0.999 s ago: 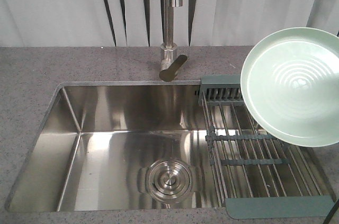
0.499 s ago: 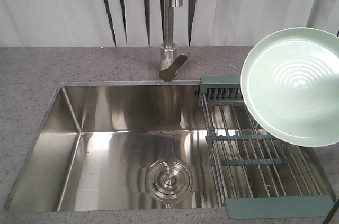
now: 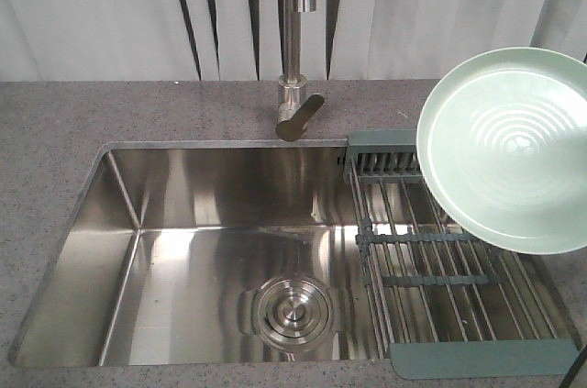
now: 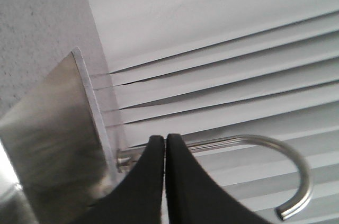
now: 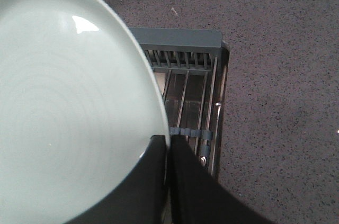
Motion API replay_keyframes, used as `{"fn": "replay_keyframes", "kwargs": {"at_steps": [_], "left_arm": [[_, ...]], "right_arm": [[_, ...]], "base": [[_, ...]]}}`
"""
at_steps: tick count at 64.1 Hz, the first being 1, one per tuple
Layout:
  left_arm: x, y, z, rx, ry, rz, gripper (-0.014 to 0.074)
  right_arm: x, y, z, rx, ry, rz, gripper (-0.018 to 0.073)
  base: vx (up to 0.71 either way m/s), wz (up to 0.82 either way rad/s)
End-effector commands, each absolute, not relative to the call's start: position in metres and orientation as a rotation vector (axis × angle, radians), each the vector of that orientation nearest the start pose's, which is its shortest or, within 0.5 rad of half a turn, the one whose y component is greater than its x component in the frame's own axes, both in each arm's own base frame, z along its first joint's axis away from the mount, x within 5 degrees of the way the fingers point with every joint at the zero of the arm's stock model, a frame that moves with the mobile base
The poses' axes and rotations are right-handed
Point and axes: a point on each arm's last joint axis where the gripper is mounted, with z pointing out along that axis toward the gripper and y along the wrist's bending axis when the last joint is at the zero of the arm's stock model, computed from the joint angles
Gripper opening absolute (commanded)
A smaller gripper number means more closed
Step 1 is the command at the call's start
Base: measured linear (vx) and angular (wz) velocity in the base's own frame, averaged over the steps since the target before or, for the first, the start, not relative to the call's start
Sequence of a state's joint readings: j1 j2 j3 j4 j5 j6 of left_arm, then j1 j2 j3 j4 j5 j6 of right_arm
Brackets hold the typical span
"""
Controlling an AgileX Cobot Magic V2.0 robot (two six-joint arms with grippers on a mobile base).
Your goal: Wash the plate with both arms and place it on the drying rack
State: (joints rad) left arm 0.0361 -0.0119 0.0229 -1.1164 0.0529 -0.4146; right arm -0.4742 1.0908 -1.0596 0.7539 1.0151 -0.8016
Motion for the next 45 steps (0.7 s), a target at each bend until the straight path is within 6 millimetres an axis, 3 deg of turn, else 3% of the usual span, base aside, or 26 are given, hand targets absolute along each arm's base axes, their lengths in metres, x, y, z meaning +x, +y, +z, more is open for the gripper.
{"fn": "replay_keyframes", "kwargs": {"at_steps": [1,10,19,36,45], "left_arm": [[0.056,-0.002,0.203,-1.260,1.087,-1.362,-0.0006],[0.052,-0.005,0.221,-1.242,1.060,-1.459,-0.0006],[0.043,-0.007,0.257,-1.115,1.019,-1.478,-0.0006],[0.020,-0.008,0.317,-0.715,1.031,-1.201,-0.0006],[0.030,-0.014,0.331,-0.629,1.135,-1.121,-0.0006]], "right_arm": [[0.204,-0.045,0.389,-0.117,2.128,0.286,-0.0006],[0.204,-0.045,0.389,-0.117,2.128,0.286,-0.0006],[0.204,-0.045,0.389,-0.117,2.128,0.286,-0.0006],[0.204,-0.045,0.389,-0.117,2.128,0.286,-0.0006],[0.204,-0.045,0.389,-0.117,2.128,0.286,-0.0006]], "base": [[0.00,0.00],[0.00,0.00],[0.00,0.00],[0.00,0.00],[0.00,0.00]]}}
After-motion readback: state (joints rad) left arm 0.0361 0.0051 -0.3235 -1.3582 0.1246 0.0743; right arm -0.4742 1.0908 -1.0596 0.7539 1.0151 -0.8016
